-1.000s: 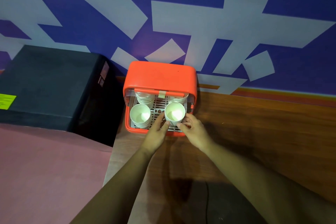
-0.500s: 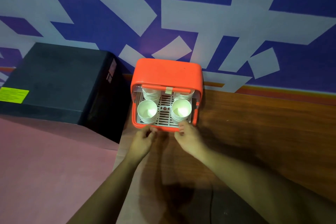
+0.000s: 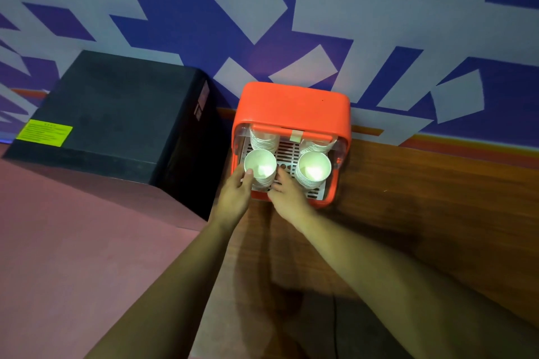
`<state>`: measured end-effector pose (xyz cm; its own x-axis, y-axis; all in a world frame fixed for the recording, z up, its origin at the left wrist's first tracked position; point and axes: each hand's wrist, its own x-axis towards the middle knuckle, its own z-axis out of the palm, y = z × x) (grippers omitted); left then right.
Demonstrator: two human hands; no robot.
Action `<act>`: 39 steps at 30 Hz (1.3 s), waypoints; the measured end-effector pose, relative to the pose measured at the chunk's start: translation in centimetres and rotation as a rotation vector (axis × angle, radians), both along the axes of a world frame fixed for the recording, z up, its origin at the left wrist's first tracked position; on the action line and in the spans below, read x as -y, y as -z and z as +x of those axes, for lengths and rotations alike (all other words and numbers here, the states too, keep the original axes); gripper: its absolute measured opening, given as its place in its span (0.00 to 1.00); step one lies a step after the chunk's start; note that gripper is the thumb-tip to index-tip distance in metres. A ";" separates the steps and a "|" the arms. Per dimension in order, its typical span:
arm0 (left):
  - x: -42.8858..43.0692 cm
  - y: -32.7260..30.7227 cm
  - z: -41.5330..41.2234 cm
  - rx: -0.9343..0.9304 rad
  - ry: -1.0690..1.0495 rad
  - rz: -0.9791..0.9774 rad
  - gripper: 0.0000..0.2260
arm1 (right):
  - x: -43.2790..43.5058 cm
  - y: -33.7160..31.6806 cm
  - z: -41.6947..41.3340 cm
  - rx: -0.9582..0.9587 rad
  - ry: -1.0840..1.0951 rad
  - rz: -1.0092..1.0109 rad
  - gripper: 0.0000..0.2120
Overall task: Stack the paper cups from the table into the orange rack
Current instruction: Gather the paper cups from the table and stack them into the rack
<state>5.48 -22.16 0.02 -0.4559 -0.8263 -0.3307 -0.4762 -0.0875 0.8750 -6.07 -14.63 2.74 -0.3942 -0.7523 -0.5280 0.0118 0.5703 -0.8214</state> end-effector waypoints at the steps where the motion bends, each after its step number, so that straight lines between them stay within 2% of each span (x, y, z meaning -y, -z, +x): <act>1: 0.2 0.1 -0.1 -0.014 0.001 0.000 0.18 | 0.2 0.1 -0.1 0.015 0.014 -0.012 0.28; 11: 1.5 0.2 -0.4 -0.043 0.024 -0.001 0.18 | 1.0 0.5 0.3 0.051 0.067 -0.053 0.30; 21: 1.6 -0.6 -0.3 -0.028 0.056 -0.006 0.17 | 0.8 0.3 -0.5 -0.006 0.043 -0.025 0.29; 24: 1.3 -2.0 0.4 0.029 0.002 -0.061 0.15 | -0.5 -1.2 -1.1 -0.170 -0.008 0.037 0.25; 27: 0.8 -4.2 1.1 0.086 0.003 -0.252 0.12 | -2.4 -2.9 -2.1 -0.292 -0.122 0.021 0.21; 31: 1.4 -8.0 0.6 -0.004 0.017 -0.528 0.07 | -3.6 -6.4 -4.7 -0.610 -0.120 -0.281 0.11; 34: 2.9 -9.3 -0.8 0.011 0.081 -0.684 0.15 | -3.1 -8.3 -6.8 -0.867 -0.048 -0.393 0.16; 36: 3.5 -8.9 -1.6 0.102 0.177 -0.607 0.22 | -2.7 -8.1 -7.7 -0.900 -0.134 -0.276 0.22; 39: 3.4 -7.2 -1.9 0.248 0.318 -0.507 0.25 | -2.6 -6.1 -7.9 -0.924 -0.361 -0.069 0.29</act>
